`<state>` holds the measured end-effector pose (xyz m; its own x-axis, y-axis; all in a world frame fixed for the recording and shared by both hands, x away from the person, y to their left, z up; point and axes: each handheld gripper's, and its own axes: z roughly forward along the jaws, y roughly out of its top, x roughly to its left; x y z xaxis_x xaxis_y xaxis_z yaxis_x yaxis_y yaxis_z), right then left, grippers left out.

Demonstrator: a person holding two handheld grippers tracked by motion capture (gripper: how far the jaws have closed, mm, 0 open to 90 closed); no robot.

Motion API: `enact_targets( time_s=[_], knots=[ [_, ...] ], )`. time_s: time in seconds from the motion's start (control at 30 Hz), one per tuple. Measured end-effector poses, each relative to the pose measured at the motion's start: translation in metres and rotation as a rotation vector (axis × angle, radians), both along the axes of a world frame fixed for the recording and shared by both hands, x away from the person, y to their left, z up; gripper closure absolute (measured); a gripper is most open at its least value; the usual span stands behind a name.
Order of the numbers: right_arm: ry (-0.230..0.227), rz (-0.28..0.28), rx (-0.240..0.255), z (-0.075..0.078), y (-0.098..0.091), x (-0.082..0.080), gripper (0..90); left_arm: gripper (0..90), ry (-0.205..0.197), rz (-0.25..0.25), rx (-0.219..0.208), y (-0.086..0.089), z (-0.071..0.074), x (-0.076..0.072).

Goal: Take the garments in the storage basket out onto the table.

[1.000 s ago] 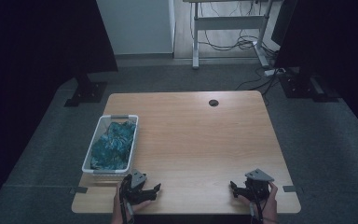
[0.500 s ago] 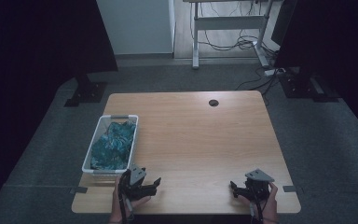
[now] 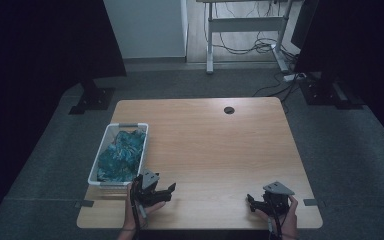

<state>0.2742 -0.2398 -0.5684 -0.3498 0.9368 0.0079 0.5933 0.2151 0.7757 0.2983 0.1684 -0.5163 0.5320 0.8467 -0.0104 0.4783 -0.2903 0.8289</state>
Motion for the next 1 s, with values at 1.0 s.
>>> enact_targets(
  time_s=[1.0],
  knots=[
    [-0.004, -0.011, 0.001, 0.0, 0.0, 0.0, 10.8, 24.6, -0.034, 0.039, -0.007, 0.012, 0.024, 0.015]
  ],
)
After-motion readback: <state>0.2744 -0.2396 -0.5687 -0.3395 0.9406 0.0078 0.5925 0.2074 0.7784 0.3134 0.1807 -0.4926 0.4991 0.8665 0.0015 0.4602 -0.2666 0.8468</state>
